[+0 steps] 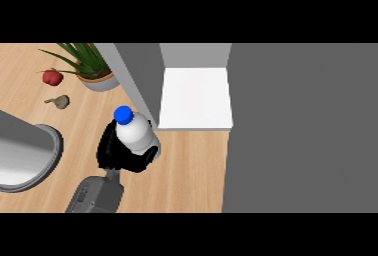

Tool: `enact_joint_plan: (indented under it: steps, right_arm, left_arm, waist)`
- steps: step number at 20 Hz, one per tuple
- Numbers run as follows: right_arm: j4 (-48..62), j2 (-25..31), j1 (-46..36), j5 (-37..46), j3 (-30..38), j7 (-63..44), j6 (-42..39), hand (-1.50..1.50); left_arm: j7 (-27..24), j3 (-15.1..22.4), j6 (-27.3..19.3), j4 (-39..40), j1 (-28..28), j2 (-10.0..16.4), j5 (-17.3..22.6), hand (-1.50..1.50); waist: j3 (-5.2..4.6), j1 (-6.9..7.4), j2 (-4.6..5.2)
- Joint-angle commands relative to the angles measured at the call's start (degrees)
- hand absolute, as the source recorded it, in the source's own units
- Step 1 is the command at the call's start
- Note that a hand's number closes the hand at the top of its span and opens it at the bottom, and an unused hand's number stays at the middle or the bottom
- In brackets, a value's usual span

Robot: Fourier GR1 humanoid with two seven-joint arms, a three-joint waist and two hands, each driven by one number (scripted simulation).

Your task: Pick up the bottled water, place it into the cabinet and close the cabinet

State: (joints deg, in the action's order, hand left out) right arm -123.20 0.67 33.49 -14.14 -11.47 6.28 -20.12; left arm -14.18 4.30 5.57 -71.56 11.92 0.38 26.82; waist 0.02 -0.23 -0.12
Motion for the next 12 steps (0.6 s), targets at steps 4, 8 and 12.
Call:
enact_joint_plan:
  steps: [4, 8, 12]
  right_arm:
    - [4.5, 0.9, -7.8, -3.6, 4.8, -2.2, 1.1, -1.50]
    - [2.4, 0.1, -4.7, -0.6, 0.8, -0.9, 1.1, -1.50]
    - [1.5, 0.2, -0.1, 0.5, -0.9, 1.9, -0.1, -1.50]
  left_arm:
    - [4.2, 7.6, -15.3, -1.3, 10.2, -0.4, 0.8, 1.50]
    - [5.2, 8.5, -19.2, 3.0, 17.4, -0.4, 1.1, 1.50]
    - [2.6, 10.1, -25.3, 8.2, 23.9, -0.4, -3.8, 1.50]
  waist:
    - [-0.01, -0.17, 0.21]
    - [-0.02, -0.50, 0.17]
    - [-0.02, -1.37, 0.24]
